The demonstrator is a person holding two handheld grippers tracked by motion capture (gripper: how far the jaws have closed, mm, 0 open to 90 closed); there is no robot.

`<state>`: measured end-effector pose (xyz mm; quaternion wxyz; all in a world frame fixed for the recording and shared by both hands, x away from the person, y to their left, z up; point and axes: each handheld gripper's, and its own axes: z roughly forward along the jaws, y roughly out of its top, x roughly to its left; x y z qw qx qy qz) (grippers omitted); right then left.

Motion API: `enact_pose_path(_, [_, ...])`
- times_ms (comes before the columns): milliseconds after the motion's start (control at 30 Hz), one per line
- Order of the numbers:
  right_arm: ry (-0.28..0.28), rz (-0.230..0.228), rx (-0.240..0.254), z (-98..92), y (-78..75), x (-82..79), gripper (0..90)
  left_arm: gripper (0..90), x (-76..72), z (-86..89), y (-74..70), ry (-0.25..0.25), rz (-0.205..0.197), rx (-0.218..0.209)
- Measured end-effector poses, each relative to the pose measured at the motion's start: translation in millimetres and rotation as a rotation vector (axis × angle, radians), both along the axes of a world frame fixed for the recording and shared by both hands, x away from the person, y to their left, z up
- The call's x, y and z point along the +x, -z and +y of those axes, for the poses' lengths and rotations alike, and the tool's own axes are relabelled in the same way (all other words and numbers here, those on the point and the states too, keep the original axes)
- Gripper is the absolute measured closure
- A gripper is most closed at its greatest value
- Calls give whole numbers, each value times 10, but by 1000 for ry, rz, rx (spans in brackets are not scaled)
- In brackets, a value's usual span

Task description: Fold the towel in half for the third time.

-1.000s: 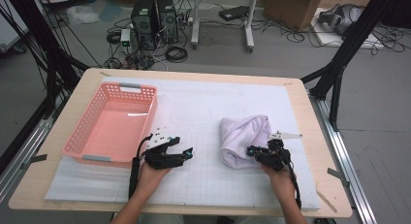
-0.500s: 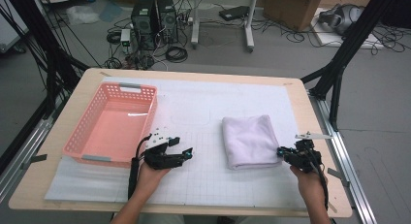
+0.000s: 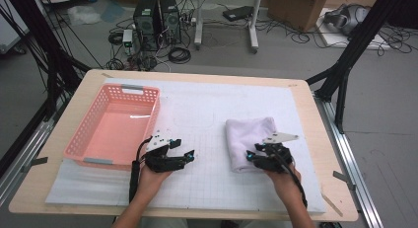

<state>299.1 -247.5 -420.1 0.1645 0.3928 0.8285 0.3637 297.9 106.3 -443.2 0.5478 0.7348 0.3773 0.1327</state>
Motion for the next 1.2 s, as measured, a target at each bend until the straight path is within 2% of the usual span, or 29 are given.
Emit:
enact_pose_path(133, [-58,35,22,117,81,-13,539,300,3,12,-6,-7,3,-16])
enact_pose_path(233, [-110,38,9,179,84,-57,526,300,8,2,-4,-3,3,-18])
enact_pose_path(300, [-152,77,53,140,56,-31,483,300,9,-4,-3,-3,5,-15])
enact_pose_path(333, [-168,67,68,99,21,-14,484,300,8,-6,-4,-3,3,-18])
enact_pose_path(367, [-154,26,96,39,-26,2,475,300,6,-6,-6,-3,4,-19])
enact_pose_path(400, [-115,-9,134,-35,-78,20,483,300,4,-4,-9,-2,4,-19])
enact_pose_path(433, [-71,-39,145,-117,-119,54,511,300,3,-3,-9,-5,4,-22])
enact_pose_path(467, [-13,-51,116,-194,-137,99,535,300,3,1,-12,-5,2,-21])
enact_pose_path(533, [81,-36,54,-345,-107,186,565,299,4,8,-15,-4,0,-25])
enact_pose_path(600, [130,-14,6,-474,-56,226,589,296,7,12,-17,-2,2,-24])
enact_pose_path(667, [147,7,-24,-575,14,224,602,292,6,11,-16,-5,1,-16])
enact_pose_path(700, [154,19,-31,-625,51,213,603,284,7,12,-17,-9,-1,-15])
enact_pose_path(767, [179,22,3,-753,93,169,605,266,4,13,-20,-13,-1,-15])
enact_pose_path(833, [211,42,2,-844,88,125,579,252,1,23,-24,-28,-3,-16])
enact_pose_path(900, [211,31,11,-888,58,115,559,208,11,24,-21,-43,0,-12])
enact_pose_path(1000, [197,-58,16,-843,-72,147,576,206,12,15,-17,-36,-1,-10])
enact_pose_path(1067, [162,-92,27,-771,-144,236,600,206,11,9,-15,-28,-3,-14])
enact_pose_path(1200, [85,-75,26,-565,-155,510,611,189,9,2,-15,-17,-3,-10])
